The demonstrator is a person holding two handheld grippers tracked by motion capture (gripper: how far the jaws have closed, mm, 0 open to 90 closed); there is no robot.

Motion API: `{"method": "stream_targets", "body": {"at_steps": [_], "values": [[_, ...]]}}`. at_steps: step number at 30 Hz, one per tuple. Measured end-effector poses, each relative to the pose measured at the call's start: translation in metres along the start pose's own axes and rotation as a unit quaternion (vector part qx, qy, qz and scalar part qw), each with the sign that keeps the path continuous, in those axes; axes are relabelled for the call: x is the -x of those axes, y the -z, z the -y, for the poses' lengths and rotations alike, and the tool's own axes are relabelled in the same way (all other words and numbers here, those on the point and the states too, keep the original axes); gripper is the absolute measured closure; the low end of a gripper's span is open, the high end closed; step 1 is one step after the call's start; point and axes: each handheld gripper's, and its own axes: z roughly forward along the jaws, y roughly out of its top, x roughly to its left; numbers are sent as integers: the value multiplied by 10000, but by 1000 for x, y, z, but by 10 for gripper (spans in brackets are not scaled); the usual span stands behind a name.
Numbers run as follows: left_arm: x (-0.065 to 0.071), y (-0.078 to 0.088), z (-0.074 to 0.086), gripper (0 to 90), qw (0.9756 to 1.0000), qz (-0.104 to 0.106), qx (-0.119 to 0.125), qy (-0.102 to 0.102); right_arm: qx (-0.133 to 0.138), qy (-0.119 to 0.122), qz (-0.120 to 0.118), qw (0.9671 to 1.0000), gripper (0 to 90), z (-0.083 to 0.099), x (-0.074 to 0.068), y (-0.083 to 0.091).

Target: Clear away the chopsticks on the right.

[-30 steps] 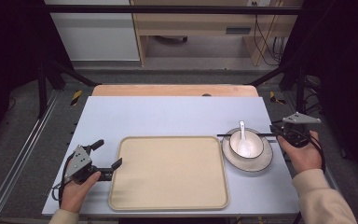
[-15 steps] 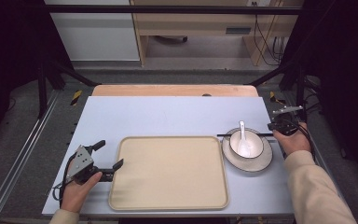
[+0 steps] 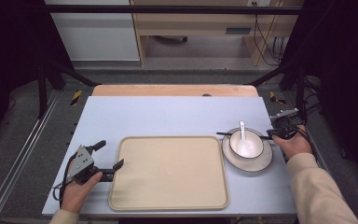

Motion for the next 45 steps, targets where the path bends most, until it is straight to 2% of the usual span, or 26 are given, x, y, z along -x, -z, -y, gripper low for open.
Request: {"method": "stream_targets", "body": {"at_steps": [3, 13, 15, 16, 19, 24, 27, 32, 41, 45], "values": [[1, -1, 0, 37, 10000, 21, -5, 0, -72, 136, 3, 9999, 898, 8, -7, 7], [2, -2, 0, 38, 10000, 37, -40, -12, 12, 89, -92, 9999, 896, 28, -17, 24], [2, -2, 1, 38, 10000, 36, -48, -23, 124, 72, -85, 9999, 892, 30, -19, 30], [2, -2, 1, 39, 10000, 38, -50, -27, 264, 113, -64, 9996, 885, 30, -20, 35], [2, -3, 1, 39, 10000, 54, -53, -25, 605, 213, -270, 9976, 846, 30, -21, 40], [3, -3, 1, 42, 10000, 77, -44, -29, 698, 377, -481, 9957, 793, 29, -23, 34], [3, -3, 1, 43, 9999, 83, -47, -32, 717, 381, -555, 9951, 785, 29, -23, 33], [3, -4, 1, 43, 9999, 91, -74, -54, 694, 491, -554, 9948, 781, 28, -24, 29], [4, -5, 1, 47, 9999, 122, -83, -61, 661, 552, -529, 9949, 795, 26, -24, 23], [4, -5, 1, 48, 9999, 122, -87, -67, 593, 615, -584, 9946, 794, 26, -24, 18]]}}
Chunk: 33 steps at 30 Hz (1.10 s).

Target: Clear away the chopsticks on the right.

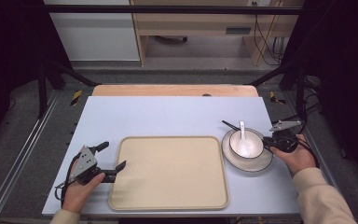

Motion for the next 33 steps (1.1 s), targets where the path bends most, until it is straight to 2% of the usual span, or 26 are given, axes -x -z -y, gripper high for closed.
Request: {"method": "stream_targets", "body": {"at_steps": [3, 4, 9, 13, 16, 19, 21, 22, 24, 26, 27, 28, 29, 30, 32, 33], "values": [[0, 0, 0, 48, 10000, -5, -11, -2, -42, 41, -59, 10000, 805, 1, 0, -4], [0, 0, 0, 48, 10000, -6, 0, 5, -26, 54, -78, 10000, 841, 1, 0, -4], [0, 0, 0, 48, 10000, -3, -2, 0, -14, 76, -109, 9999, 855, 3, 0, -2], [0, 0, 0, 48, 10000, -15, 0, 3, 61, 64, 10, 10000, 857, 5, -1, 1], [0, 1, 0, 48, 10000, -30, 12, 13, 289, -56, 100, 9995, 857, 3, 0, 12], [-1, 1, 0, 48, 10000, -34, -6, 6, 557, -175, 163, 9982, 857, -4, 0, 31], [0, 0, 0, 48, 10000, -30, 17, 16, 757, -158, 244, 9967, 857, -11, -4, 46], [0, 1, -1, 48, 10000, -31, 20, 12, 1017, -127, 240, 9944, 857, -21, -16, 63], [0, 0, -1, 48, 10000, -32, 19, 14, 1092, -65, 258, 9937, 857, -24, -20, 69], [0, 1, -1, 48, 10000, -33, 5, 7, 1286, 55, 193, 9915, 857, -32, -38, 82], [0, 1, -1, 48, 10000, -34, -1, -3, 1317, 113, 162, 9911, 857, -34, -45, 85], [0, 2, -1, 48, 10000, -47, 8, -7, 1344, 244, 48, 9906, 857, -41, -64, 91], [0, 2, -1, 48, 10000, -47, 8, -7, 1344, 244, 48, 9906, 857, -41, -64, 91], [0, 2, -2, 48, 10000, -57, 21, -8, 1359, 313, 2, 9902, 857, -44, -73, 94], [-1, 3, -2, 48, 10000, -65, 60, 8, 1397, 509, -184, 9887, 857, -54, -100, 98], [-1, 3, -2, 48, 10000, -68, 66, 1, 1397, 509, -184, 9887, 857, -54, -100, 98]]}}
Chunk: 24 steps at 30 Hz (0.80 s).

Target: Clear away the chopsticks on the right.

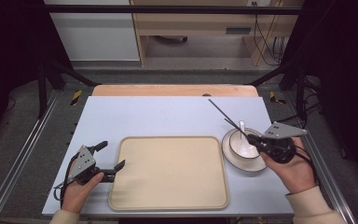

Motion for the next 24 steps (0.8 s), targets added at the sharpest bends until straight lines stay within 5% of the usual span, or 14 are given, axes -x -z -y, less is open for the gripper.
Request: {"method": "stream_targets", "body": {"at_steps": [5, 12, 20, 24], "values": [[-1, 0, 1, 48, 10000, -1, 9, 19, -154, 306, -428, 9985, 856, -17, -42, -15], [0, 0, 0, 49, 10000, 9, 0, -6, -347, 369, -658, 9965, 857, -22, -66, -39], [0, 0, 0, 49, 10000, -17, -14, -11, -703, 122, -924, 9932, 856, -5, -101, -70], [0, -1, 1, 49, 10000, -13, -36, -2, -744, -184, -1053, 9915, 856, 5, -119, -80]]}}
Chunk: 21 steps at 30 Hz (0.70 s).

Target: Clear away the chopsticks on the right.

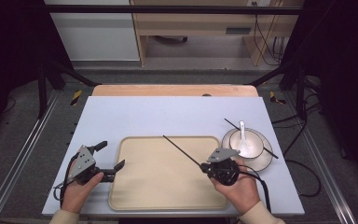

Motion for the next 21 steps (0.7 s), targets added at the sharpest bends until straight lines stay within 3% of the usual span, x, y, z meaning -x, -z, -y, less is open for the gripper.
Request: {"method": "stream_targets", "body": {"at_steps": [3, 9, 16, 21], "values": [[1, 0, 0, 49, 10000, 4, 23, 0, -148, -85, -32, 9998, 856, 14, -14, -15], [1, -1, 0, 49, 10000, 20, 4, -22, -373, -119, -29, 9992, 856, 21, -21, -26], [1, -1, 0, 49, 10000, 25, 15, -23, -454, -194, -62, 9988, 854, 24, -23, -33], [0, -1, 0, 48, 10000, 15, 5, -16, -330, -194, -42, 9993, 775, 24, -22, -33]]}}
